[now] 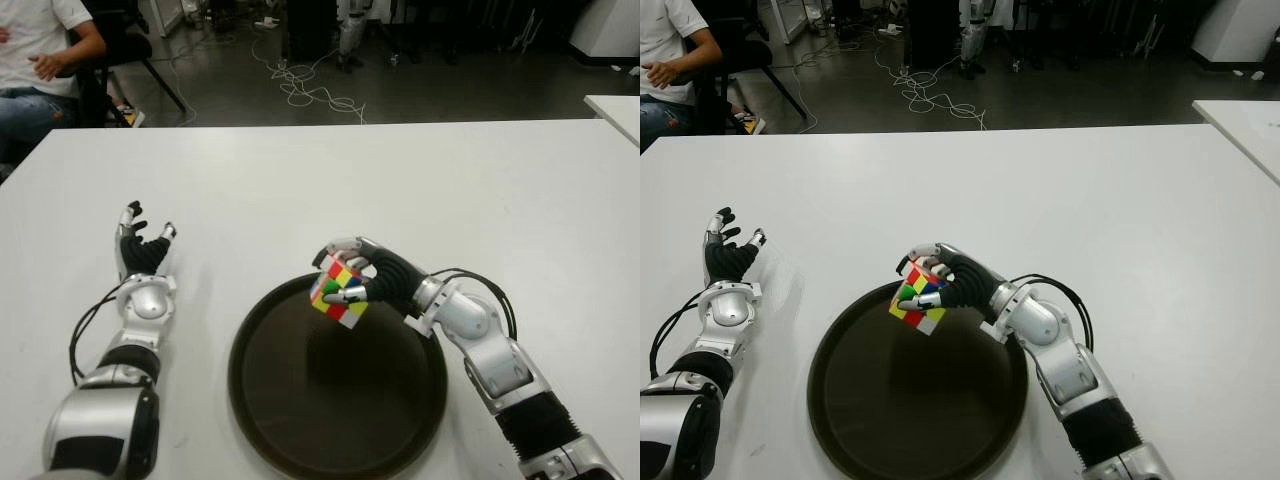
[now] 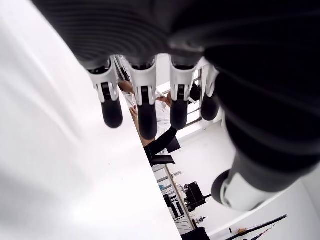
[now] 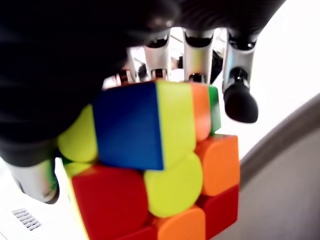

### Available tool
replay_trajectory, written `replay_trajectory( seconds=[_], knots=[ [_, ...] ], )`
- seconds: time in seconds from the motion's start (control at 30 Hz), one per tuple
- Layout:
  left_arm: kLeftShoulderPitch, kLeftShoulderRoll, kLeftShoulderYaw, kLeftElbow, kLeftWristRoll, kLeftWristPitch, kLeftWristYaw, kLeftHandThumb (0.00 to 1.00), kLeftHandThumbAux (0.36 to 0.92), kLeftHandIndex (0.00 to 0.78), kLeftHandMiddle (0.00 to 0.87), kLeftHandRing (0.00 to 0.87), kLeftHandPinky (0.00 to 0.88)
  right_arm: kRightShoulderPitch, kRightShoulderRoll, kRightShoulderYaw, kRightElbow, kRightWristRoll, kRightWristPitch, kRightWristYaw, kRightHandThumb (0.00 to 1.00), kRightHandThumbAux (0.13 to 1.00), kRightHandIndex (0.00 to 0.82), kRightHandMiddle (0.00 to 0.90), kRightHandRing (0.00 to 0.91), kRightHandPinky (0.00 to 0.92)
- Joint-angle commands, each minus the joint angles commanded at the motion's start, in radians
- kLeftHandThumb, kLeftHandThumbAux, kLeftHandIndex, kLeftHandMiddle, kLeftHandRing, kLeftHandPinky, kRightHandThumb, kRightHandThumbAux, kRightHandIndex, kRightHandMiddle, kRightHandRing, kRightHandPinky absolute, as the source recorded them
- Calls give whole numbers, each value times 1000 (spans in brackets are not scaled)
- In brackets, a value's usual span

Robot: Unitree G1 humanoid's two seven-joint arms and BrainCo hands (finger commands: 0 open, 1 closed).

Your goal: Pick up the Rubik's Cube and put it in the plate

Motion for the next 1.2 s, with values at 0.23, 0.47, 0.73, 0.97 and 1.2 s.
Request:
replay_trajectory(
  seconds=[0.23, 0.47, 0.73, 0.97, 1.2],
  knots=[
    [1, 0, 0, -1, 0, -1, -1, 82, 714, 92, 147, 154, 154, -6, 5, -1, 21, 21, -28, 11, 23, 592, 201, 213, 216, 205],
    [3, 0, -1, -2, 0, -9, -1, 80, 715, 103, 145, 152, 137, -17, 8, 3, 45, 33, -44, 32, 1, 561, 73, 75, 76, 84],
    [2, 4, -8, 2, 11, -6, 9, 95, 733, 112, 147, 154, 148, -34, 12, -2, 99, 60, -87, 51, 0, 603, 29, 34, 20, 29],
    [1, 2, -3, 2, 6, -4, 4, 95, 729, 110, 151, 155, 148, -41, 15, -1, 122, 67, -94, 64, 0, 617, 34, 60, 43, 39],
    [3, 1, -3, 0, 5, -6, 4, 92, 717, 99, 146, 152, 159, -41, 19, -5, 131, 80, -91, 77, 0, 641, 37, 68, 56, 48]
  ],
)
